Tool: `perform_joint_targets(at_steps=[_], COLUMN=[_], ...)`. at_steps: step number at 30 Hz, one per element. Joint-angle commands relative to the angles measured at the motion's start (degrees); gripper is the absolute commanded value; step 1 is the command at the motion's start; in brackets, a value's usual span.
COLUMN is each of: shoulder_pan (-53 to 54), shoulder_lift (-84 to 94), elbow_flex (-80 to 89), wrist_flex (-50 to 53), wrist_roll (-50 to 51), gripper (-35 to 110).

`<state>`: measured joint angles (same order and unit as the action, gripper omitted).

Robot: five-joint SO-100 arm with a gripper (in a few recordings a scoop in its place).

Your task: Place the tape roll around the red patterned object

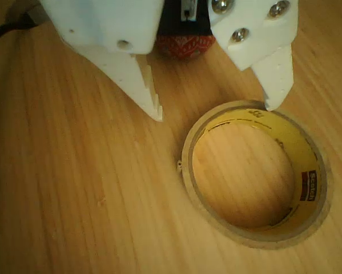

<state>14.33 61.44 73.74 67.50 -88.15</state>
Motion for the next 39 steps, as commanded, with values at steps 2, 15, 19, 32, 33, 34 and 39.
perform_joint_targets(at_steps=[2, 15, 19, 32, 33, 34, 39], shoulder_pan=[1.85, 1.32, 0.35, 0.09, 0.09, 0.09, 0.09], shoulder_lift=[0.79, -5.27, -5.89, -6.15, -6.24, -6.24, -5.62], elbow_flex=[-3.34, -9.93, -11.6, -12.13, -12.13, -12.13, -12.13], wrist_flex=[0.62, 3.16, 4.31, 5.54, 5.54, 5.54, 5.62], wrist_roll=[-0.88, 4.57, 5.1, 8.35, 8.26, 8.17, 7.03], gripper=[44, 44, 41, 0, 0, 0, 0])
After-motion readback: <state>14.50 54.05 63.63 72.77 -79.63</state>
